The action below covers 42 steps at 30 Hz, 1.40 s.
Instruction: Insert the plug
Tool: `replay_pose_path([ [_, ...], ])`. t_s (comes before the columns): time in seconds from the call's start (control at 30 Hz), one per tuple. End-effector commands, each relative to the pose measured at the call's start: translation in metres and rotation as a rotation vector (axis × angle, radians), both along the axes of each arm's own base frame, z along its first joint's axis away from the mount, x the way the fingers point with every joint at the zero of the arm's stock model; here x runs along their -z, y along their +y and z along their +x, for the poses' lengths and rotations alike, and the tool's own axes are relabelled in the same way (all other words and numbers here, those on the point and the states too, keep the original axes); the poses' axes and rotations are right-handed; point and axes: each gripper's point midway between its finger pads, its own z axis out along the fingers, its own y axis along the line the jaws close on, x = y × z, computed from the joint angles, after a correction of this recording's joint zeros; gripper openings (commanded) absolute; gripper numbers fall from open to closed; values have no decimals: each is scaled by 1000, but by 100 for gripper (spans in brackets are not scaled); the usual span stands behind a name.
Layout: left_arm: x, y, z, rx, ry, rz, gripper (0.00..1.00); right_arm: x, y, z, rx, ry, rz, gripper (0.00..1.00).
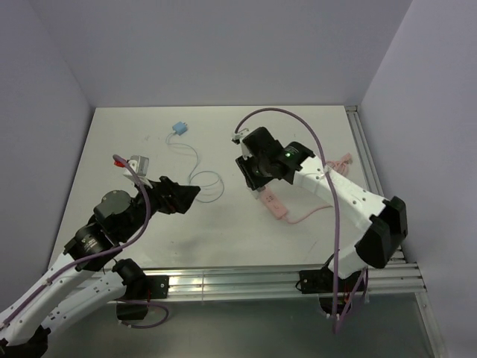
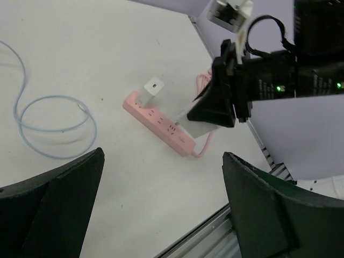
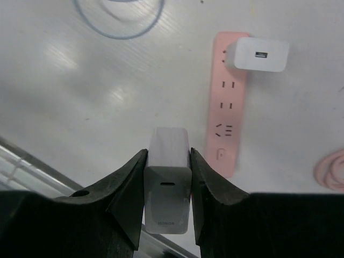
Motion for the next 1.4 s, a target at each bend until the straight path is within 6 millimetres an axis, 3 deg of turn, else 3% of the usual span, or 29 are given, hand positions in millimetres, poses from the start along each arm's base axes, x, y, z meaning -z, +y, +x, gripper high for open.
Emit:
replay_pose_path([
  [0.0, -2, -6, 3, 20, -29, -11, 96, 8, -24, 15, 2, 3, -159, 0],
  [0.13, -1, -13, -3, 59, -16, -56, 95, 25, -22, 30, -56, 17, -193, 0],
  [0.27, -6, -15, -9, 76, -16, -119, 94, 43, -34, 47, -6, 36, -240, 0],
  [0.53, -8, -13, -15, 82, -8, -169, 93, 70, -24, 71, -13, 19, -236, 0],
  [0.63, -10, -15, -17, 99, -7, -186, 92, 71, -19, 77, -43, -13, -217, 0],
  [0.9, -8, -16, -16, 100, -2, -182, 92, 90, -25, 86, -53, 18, -242, 0],
  [1.37, -6, -18, -14, 101, 1, -169, 92, 104, -23, 88, -76, 57, -207, 0],
])
